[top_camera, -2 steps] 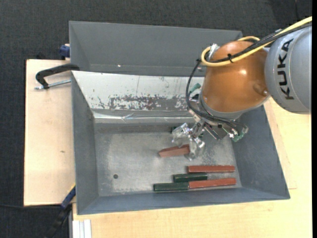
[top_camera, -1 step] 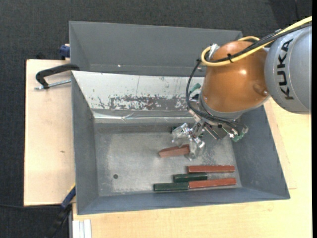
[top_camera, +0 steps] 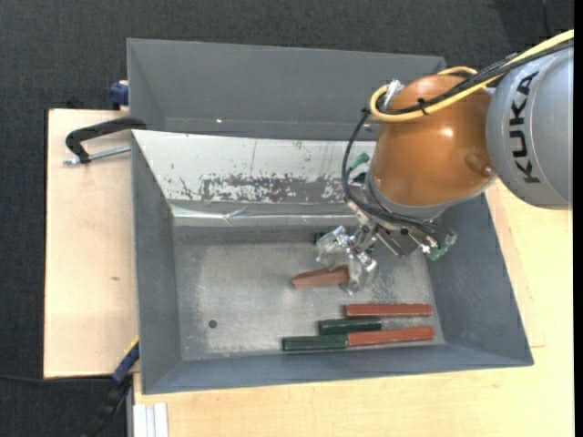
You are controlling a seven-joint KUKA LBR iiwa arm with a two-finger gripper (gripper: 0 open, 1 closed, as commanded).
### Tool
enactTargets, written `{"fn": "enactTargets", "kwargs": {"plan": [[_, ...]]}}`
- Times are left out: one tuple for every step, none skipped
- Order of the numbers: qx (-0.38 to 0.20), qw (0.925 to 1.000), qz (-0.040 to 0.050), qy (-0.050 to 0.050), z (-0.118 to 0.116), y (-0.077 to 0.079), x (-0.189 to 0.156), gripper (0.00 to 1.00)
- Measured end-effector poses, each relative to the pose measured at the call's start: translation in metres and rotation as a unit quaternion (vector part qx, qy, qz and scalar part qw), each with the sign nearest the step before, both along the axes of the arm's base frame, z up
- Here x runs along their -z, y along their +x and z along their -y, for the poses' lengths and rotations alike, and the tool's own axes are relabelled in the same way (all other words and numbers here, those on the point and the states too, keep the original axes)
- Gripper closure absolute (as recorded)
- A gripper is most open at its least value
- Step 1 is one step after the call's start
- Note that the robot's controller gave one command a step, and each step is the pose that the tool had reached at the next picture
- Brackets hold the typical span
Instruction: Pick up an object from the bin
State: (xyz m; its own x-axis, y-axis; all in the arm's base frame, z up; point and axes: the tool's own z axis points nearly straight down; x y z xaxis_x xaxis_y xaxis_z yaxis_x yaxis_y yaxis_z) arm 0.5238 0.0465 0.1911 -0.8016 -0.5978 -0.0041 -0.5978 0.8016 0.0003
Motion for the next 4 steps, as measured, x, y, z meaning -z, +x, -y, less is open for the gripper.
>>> {"fn": "enactTargets", "kwargs": {"plan": [[0.000,1.0000,0.0000,0.000,0.0000,0.0000,0.0000,1.00],[0.000,1.0000,-0.0001,0.000,0.0001,0.0000,0.0000,1.00],[0.000,1.0000,-0.0001,0.000,0.0001,0.0000,0.0000,1.00],[0.000,1.0000,-0.0001,0.000,0.0001,0.0000,0.0000,1.00]]}}
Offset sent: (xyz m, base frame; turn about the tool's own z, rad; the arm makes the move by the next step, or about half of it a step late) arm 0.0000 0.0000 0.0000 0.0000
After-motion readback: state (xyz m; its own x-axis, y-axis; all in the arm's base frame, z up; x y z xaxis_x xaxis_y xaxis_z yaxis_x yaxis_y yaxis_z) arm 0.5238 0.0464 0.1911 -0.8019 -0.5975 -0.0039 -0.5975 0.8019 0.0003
